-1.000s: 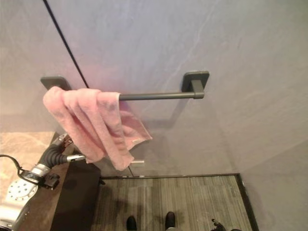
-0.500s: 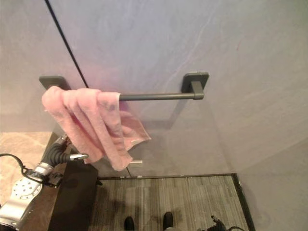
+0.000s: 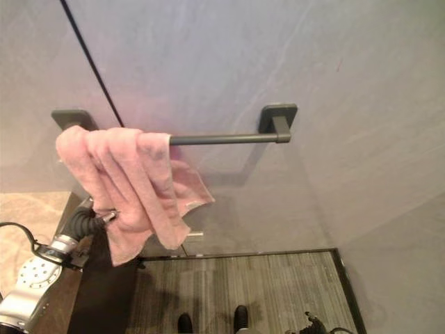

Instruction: Put brush and paste in cup on sink, flatten towel.

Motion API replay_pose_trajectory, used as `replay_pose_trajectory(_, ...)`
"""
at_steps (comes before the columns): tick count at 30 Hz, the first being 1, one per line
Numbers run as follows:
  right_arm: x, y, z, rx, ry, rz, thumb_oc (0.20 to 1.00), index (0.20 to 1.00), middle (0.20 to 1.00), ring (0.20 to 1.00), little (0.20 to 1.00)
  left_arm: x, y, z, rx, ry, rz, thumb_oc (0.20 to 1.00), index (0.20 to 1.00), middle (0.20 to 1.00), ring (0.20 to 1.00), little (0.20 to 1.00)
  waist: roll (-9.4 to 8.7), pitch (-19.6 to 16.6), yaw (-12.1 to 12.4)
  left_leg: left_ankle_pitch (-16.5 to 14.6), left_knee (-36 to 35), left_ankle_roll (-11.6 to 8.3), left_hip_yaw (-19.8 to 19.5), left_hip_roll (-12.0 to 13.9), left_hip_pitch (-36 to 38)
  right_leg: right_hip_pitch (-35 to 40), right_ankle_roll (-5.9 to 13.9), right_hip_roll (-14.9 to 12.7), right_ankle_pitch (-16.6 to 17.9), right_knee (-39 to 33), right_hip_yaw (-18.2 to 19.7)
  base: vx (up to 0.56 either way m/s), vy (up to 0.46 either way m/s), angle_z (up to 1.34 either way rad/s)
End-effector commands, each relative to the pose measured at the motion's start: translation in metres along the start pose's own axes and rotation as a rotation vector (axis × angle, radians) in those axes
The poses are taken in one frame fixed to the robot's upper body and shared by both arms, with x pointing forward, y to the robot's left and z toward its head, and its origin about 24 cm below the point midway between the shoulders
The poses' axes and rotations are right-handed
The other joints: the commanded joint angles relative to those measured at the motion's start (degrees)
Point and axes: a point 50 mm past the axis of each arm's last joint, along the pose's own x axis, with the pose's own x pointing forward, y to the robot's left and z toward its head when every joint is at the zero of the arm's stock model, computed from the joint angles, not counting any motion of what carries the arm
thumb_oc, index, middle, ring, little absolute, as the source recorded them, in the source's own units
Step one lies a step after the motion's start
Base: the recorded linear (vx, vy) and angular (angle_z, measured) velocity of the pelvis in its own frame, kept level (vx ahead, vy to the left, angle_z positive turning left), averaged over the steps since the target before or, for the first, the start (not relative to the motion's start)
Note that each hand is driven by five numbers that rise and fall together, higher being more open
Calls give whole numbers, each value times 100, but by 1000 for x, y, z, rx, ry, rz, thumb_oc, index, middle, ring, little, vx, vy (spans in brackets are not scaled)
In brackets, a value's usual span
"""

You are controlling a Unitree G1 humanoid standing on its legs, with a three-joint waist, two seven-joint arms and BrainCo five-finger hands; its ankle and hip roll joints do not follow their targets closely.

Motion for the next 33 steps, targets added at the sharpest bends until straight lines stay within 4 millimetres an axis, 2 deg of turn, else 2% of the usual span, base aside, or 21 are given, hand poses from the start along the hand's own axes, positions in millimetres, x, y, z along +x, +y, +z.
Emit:
replay_pose_trajectory(1, 3, -5, 13, 37, -49, -31, 1000, 1000, 1000, 1000, 1000, 10, 11, 25, 49, -136, 34, 200, 200, 200, 200, 200, -200, -102, -76, -471, 84, -33, 193, 339, 117, -85, 512, -565, 222, 28, -51, 0, 0, 0)
replay_pose_trajectory(2, 4, -7, 22, 54, -94, -36, 1000, 1000, 1000, 1000, 1000, 10, 12, 25, 58, -132, 33, 200, 200, 200, 200, 200, -197, -106, -77, -470, 84, -32, 196, 339, 126, -82, 512, -564, 224, 28, -32, 0, 0, 0)
replay_pose_trajectory(3, 4, -7, 22, 54, -94, -36, 1000, 1000, 1000, 1000, 1000, 10, 12, 25, 58, -132, 33, 200, 200, 200, 200, 200, -197, -105, -77, -470, 84, -32, 196, 339, 126, -81, 512, -564, 224, 28, -32, 0, 0, 0)
replay_pose_trajectory(4, 5, -12, 38, 81, -170, -47, 1000, 1000, 1000, 1000, 1000, 9, 13, 25, 60, -131, 37, 200, 200, 200, 200, 200, -189, -112, -88, -469, 84, -31, 206, 339, 139, -75, 514, -564, 223, 28, -27, 0, 0, 0)
replay_pose_trajectory(5, 5, -12, 38, 81, -170, -47, 1000, 1000, 1000, 1000, 1000, 9, 13, 25, 59, -131, 37, 200, 200, 200, 200, 200, -188, -111, -88, -469, 84, -32, 206, 339, 140, -74, 515, -564, 222, 28, -27, -20, -2, -4)
replay_pose_trajectory(7, 2, -21, 67, 119, -309, -54, 1000, 1000, 1000, 1000, 1000, 8, 14, 23, 63, -122, 36, 200, 200, 200, 200, 200, -188, -117, -103, -464, 84, -31, 223, 338, 157, -62, 514, -566, 223, 28, -18, -18, -3, -5)
replay_pose_trajectory(8, 2, -21, 67, 119, -309, -54, 1000, 1000, 1000, 1000, 1000, 8, 14, 23, 63, -122, 36, 200, 200, 200, 200, 200, -188, -117, -103, -464, 84, -31, 223, 338, 157, -62, 514, -566, 223, 28, -18, 0, 0, 0)
replay_pose_trajectory(9, -1, -24, 82, 126, -380, -50, 1000, 1000, 1000, 1000, 1000, 8, 15, 22, 62, -121, 39, 200, 200, 200, 200, 200, -189, -123, -112, -464, 84, -30, 228, 338, 165, -57, 514, -568, 224, 28, -10, -18, -5, -3)
replay_pose_trajectory(10, -10, -30, 105, 138, -506, -30, 1000, 1000, 1000, 1000, 1000, 8, 17, 21, 67, -112, 41, 200, 200, 200, 200, 200, -204, -129, -125, -466, 84, -27, 244, 340, 186, -47, 517, -569, 221, 28, -4, 0, 0, 0)
replay_pose_trajectory(11, -10, -30, 105, 138, -505, -30, 1000, 1000, 1000, 1000, 1000, 8, 17, 21, 67, -112, 41, 200, 200, 200, 200, 200, -202, -129, -123, -467, 84, -27, 244, 340, 188, -45, 517, -569, 221, 28, -4, 0, 0, 0)
replay_pose_trajectory(13, -29, -36, 141, 133, -695, 21, 1000, 1000, 1000, 1000, 1000, 9, 17, 19, 73, -98, 41, 200, 200, 200, 200, 200, -227, -137, -118, -473, 84, -21, 268, 334, 226, -19, 524, -571, 221, 28, 8, 0, 0, 0)
replay_pose_trajectory(14, -29, -36, 141, 133, -694, 21, 1000, 1000, 1000, 1000, 1000, 9, 17, 18, 72, -98, 41, 200, 200, 200, 200, 200, -225, -135, -116, -474, 84, -21, 269, 334, 231, -14, 525, -571, 220, 28, 9, 0, 0, 0)
replay_pose_trajectory(16, -47, -42, 171, 113, -845, 59, 1000, 1000, 1000, 1000, 1000, 10, 17, 18, 67, -96, 48, 200, 200, 200, 200, 200, -247, -141, -83, -476, 84, -16, 300, 330, 280, 19, 532, -573, 218, 28, 15, -30, -1, -7)
replay_pose_trajectory(18, -58, -44, 192, 78, -932, 89, 1000, 1000, 1000, 1000, 1000, 13, 18, 19, 70, -97, 45, 200, 200, 200, 200, 200, -260, -138, -58, -474, 84, -10, 312, 330, 303, 30, 532, -577, 223, 28, 23, -40, -1, -6)
replay_pose_trajectory(20, -62, -46, 201, 68, -963, 92, 1000, 1000, 1000, 1000, 1000, 15, 18, 20, 70, -100, 47, 200, 200, 200, 200, 200, -265, -129, -47, -474, 84, -9, 315, 331, 312, 38, 533, -577, 221, 28, 29, -36, 1, -6)
replay_pose_trajectory(21, -67, -47, 212, 65, -1000, 107, 1000, 1000, 1000, 1000, 1000, 17, 18, 21, 70, -104, 49, 200, 200, 200, 200, 200, -273, -114, -28, -467, 84, -6, 312, 328, 322, 45, 530, -582, 228, 28, 39, -61, 8, -6)
replay_pose_trajectory(22, -81, -45, 232, 69, -1086, 160, 1000, 1000, 1000, 1000, 1000, 20, 17, 22, 69, -109, 47, 200, 200, 200, 200, 200, -299, -105, 2, -481, 84, 3, 327, 321, 358, 70, 527, -592, 230, 28, 45, -74, 11, -3)
replay_pose_trajectory(26, -98, -39, 261, 90, -1175, 267, 1000, 1000, 1000, 1000, 1000, 23, 18, 20, 69, -94, 61, 200, 200, 200, 200, 200, -339, -96, 85, -522, 84, 38, 376, 292, 463, 131, 540, -605, 245, 28, 88, -30, 12, -5)
replay_pose_trajectory(27, -98, -39, 261, 90, -1175, 268, 1000, 1000, 1000, 1000, 1000, 23, 18, 20, 69, -94, 62, 200, 200, 200, 200, 200, -339, -90, 86, -524, 84, 38, 380, 292, 468, 134, 540, -605, 246, 28, 91, -42, 33, -3)
replay_pose_trajectory(28, -107, -33, 276, 119, -1212, 343, 1000, 1000, 1000, 1000, 1000, 23, 19, 19, 65, -85, 68, 200, 200, 200, 200, 200, -370, -86, 146, -545, 84, 63, 417, 268, 527, 167, 548, -631, 270, 28, 104, -33, 26, -7)
replay_pose_trajectory(33, -117, -22, 298, 130, -1253, 421, 1000, 1000, 1000, 1000, 1000, 25, 21, 19, 62, -77, 79, 200, 200, 200, 200, 200, -415, -64, 230, -553, 84, 86, 432, 242, 558, 185, 564, -662, 312, 28, 94, -33, 17, -8)
